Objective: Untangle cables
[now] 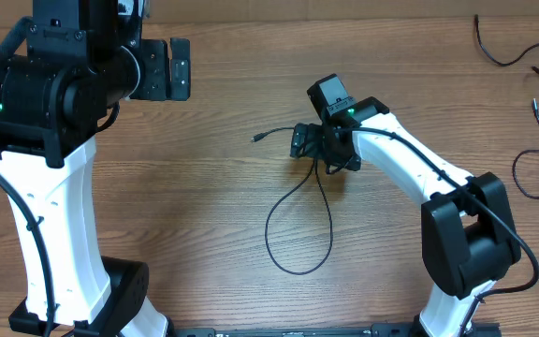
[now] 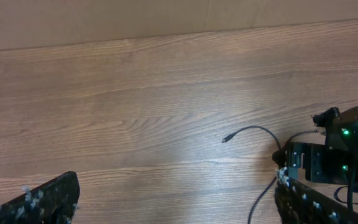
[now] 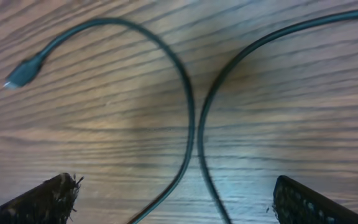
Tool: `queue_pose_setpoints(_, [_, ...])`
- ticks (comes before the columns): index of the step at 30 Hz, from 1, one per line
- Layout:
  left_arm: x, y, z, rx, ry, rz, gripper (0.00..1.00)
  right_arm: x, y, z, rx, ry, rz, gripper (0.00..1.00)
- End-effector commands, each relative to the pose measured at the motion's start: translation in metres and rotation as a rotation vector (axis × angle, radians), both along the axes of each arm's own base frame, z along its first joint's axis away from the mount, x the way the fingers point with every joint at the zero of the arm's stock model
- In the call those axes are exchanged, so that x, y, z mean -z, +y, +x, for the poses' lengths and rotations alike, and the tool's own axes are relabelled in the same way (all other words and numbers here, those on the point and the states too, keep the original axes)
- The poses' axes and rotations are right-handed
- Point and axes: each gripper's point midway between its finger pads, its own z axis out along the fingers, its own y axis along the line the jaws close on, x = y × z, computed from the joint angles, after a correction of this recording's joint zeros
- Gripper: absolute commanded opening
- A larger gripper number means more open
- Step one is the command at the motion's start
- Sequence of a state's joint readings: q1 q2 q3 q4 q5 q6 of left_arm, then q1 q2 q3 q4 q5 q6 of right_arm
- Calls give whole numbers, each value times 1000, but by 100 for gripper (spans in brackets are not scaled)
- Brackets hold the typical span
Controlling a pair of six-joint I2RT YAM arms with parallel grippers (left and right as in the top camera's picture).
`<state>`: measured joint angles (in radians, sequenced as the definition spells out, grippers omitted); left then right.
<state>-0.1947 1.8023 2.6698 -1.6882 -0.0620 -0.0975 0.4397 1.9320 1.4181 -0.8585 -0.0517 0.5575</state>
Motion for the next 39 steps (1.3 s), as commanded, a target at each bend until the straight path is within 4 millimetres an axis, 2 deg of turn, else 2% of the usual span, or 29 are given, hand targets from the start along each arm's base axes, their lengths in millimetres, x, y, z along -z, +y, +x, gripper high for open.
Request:
queue_pose_setpoints(1, [-3,-3,-3,24,-9,0,100,18,-19,6,64,34,-35,100])
queue_pose_setpoints(6, [-3,-3,-3,24,-9,0,100,53,-25,3,81,124,-45,100])
queue_pose_setpoints(13, [-3,-3,-4,26,-9,-3,100,66,-20,7,70,138,-52,100])
queue_pose_setpoints(16, [-3,-6,-4,36,-7,-13,100,78,-22,4,70,160,-65,100])
queue_pose_setpoints(27, [-3,-6,-4,36,-7,-13,100,139,-34,-25,74,323,-138,100])
queue_pose_setpoints(33, [-3,-6,-4,36,-7,-13,100,139,-43,-47,101,414,-179,100])
queue_pose_setpoints(39, [-3,-6,-4,36,-7,-13,100,137,-47,-56,144,453,-200,100])
